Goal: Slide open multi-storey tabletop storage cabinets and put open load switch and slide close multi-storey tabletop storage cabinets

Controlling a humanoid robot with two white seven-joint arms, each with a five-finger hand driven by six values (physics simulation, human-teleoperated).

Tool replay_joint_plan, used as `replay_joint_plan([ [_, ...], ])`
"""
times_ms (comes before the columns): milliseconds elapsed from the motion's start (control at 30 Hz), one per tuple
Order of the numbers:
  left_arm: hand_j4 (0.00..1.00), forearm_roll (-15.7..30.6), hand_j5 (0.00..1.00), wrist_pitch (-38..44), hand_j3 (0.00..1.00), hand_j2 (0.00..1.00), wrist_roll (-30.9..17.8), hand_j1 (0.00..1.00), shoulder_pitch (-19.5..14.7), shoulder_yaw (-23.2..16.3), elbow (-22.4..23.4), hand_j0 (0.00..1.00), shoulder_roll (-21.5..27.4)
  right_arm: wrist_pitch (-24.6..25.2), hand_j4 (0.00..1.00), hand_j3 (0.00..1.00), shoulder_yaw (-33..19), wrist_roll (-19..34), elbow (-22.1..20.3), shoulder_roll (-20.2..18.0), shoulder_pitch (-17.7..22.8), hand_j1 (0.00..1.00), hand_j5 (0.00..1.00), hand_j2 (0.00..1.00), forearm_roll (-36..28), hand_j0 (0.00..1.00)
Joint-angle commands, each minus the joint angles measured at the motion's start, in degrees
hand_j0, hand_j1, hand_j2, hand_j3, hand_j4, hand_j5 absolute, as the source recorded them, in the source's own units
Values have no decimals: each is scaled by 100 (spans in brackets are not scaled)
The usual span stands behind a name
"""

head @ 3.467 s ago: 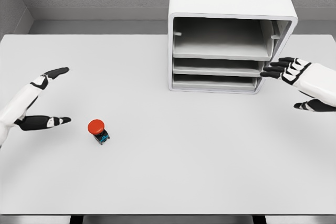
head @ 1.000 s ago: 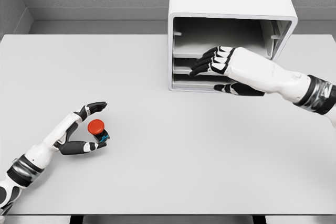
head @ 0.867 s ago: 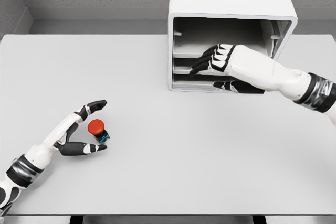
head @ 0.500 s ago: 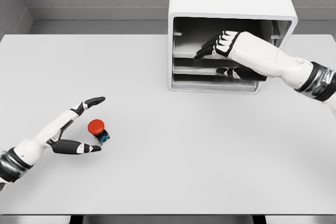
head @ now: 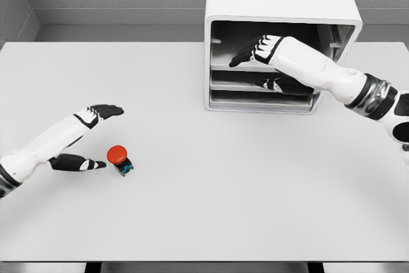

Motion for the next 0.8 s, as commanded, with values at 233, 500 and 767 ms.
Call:
replay_joint_plan([
  [233, 100, -828, 100, 3, 100, 100, -16, 100, 44, -44, -175, 100, 15, 141, 73, 73, -6, -8, 528, 261, -18, 73, 73, 73, 38, 73],
  [500, 100, -837, 100, 3, 100, 100, -1624, 100, -123, 141, -131, 100, 6, 185, 74, 74, -6, -8, 932, 595, -9, 74, 74, 74, 222, 74],
  [767, 100, -916, 100, 3, 100, 100, -1615, 100, -483, 203, -8, 100, -82, 185, 76, 76, -33, -8, 1240, 691, -18, 76, 76, 76, 231, 76],
])
